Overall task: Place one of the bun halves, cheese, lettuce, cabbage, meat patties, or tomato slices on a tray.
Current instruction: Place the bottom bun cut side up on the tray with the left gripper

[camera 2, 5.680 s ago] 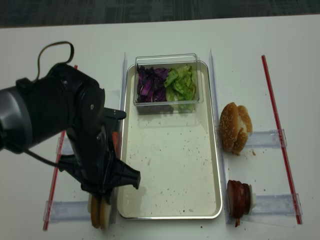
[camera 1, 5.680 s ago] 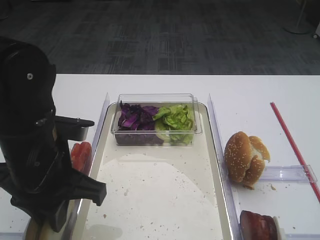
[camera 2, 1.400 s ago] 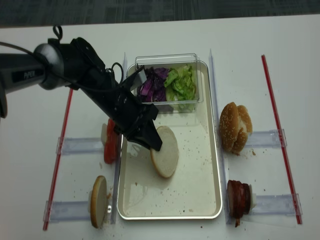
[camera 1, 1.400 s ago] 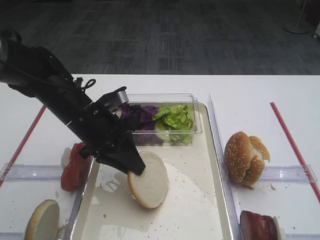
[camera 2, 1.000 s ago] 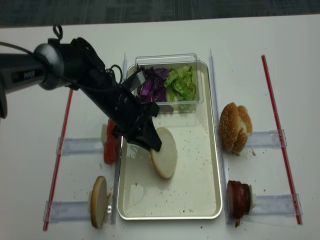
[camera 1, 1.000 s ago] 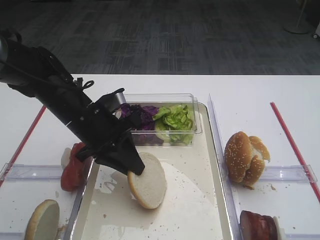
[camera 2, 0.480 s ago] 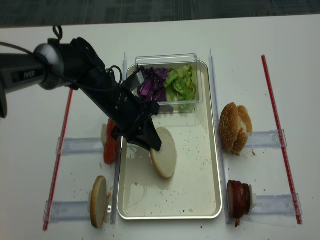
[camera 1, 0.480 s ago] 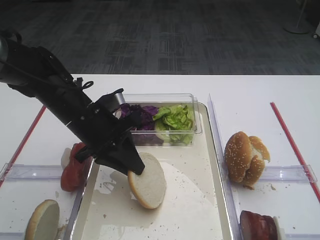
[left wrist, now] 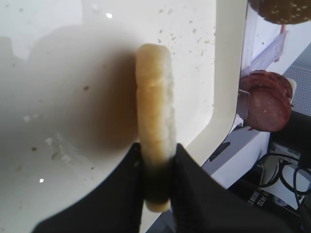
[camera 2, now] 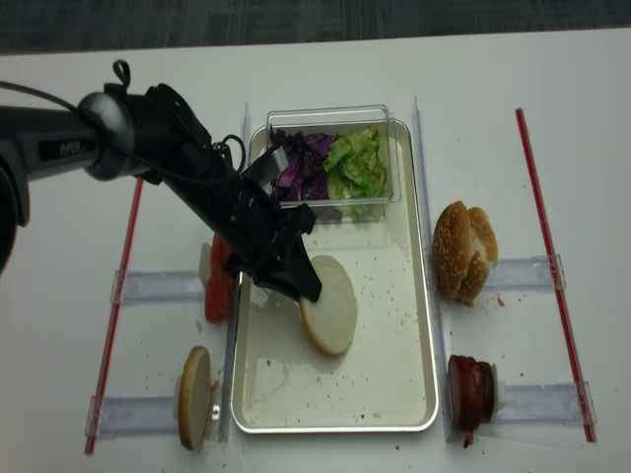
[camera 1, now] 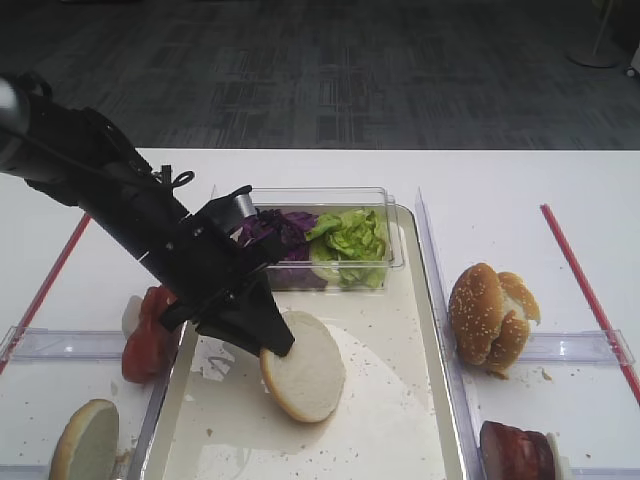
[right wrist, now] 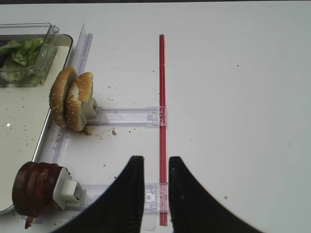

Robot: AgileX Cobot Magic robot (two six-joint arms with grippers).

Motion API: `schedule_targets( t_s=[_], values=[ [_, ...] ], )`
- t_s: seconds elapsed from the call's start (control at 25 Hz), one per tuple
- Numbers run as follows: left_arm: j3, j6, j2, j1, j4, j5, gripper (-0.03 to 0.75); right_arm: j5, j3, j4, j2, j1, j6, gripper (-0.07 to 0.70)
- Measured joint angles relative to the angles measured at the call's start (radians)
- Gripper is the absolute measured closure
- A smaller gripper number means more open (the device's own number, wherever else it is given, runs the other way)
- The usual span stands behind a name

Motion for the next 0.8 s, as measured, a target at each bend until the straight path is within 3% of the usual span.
schedule_targets(
  t_s=[0.8],
  values=[
    [0.0, 0.02, 0.049, 0.0, -0.029, -0.001, 0.615, 0.0, 0.0, 0.0, 0.0, 0.0, 0.0, 0.456]
  ],
)
